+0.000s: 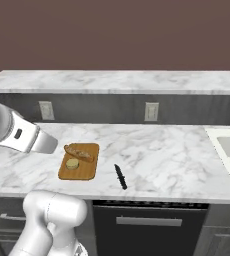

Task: Retrieve the sausage and cheese from the fridge and place them on the cutting board on the counter.

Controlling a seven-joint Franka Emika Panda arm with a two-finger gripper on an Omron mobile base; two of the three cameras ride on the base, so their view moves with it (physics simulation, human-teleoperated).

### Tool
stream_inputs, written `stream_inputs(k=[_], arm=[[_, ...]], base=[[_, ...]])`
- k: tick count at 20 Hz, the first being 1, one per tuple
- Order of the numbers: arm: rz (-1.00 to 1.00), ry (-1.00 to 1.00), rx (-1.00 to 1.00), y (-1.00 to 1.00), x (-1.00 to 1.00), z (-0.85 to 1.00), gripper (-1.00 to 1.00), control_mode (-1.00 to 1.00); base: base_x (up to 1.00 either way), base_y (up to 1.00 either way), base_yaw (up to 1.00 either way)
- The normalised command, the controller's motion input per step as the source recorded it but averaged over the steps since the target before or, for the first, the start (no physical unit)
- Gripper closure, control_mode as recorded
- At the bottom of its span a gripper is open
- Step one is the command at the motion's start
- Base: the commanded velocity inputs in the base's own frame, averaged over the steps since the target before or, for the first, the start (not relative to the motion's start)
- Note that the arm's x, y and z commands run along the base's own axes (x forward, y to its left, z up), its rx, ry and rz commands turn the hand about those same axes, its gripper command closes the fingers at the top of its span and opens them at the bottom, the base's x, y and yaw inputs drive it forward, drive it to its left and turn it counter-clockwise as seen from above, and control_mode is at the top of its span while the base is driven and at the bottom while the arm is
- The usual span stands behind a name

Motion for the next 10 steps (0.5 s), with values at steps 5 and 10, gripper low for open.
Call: stream_inputs(k=[5,10], arm=[[0.00,0.00,0.00,0.00,0.00,0.00,-1.00,1.00],[0.00,0.00,0.00,0.00,0.00,0.00,-1.00,1.00]], base=[[-0.90,-0.04,-0.14],[-0.89,-0.01,-0.43]])
